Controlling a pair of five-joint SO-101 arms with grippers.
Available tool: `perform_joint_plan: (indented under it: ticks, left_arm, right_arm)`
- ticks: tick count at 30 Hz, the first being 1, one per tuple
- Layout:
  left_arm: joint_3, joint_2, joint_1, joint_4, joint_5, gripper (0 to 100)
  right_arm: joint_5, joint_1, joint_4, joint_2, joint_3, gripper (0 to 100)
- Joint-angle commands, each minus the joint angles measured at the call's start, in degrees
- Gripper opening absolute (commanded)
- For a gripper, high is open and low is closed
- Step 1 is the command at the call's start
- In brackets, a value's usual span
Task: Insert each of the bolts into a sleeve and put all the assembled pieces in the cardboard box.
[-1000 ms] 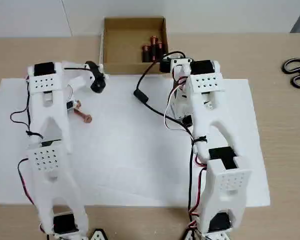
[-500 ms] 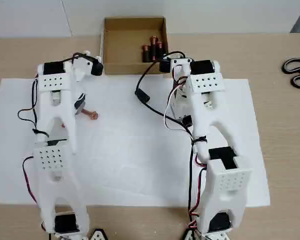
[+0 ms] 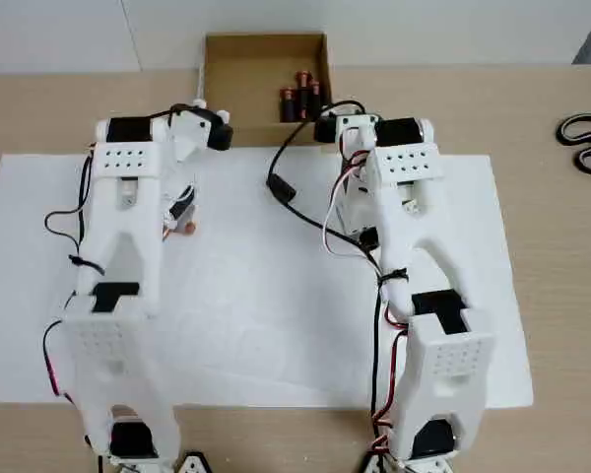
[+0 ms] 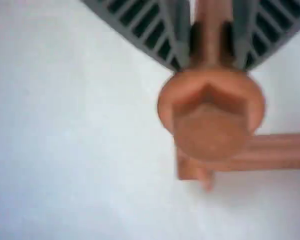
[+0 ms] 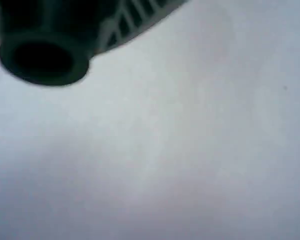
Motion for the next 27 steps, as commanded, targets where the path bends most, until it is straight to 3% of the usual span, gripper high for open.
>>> perform_joint_plan:
  ticks: [1,12,19,27]
  left_arm:
    - [2.42,-8.79,0.62,1.23,0.18,0]
    - [7.96,-29.80,0.26,1.23,0.53,0]
    - [9.19,-44.84,0.97,0.79,11.16,0]
    - [9.19,-50.20,6.51,0.70,12.40,0]
  right_arm:
    - [0.09,0.48,0.40,-4.53,-0.44,0.3]
    - [0.44,-0.40,0.40,-6.64,-1.49,0.3]
    - [0.44,-2.51,0.40,-26.68,-1.32,0.3]
    - [0.09,-6.11,0.04,-47.08,3.43,0.3]
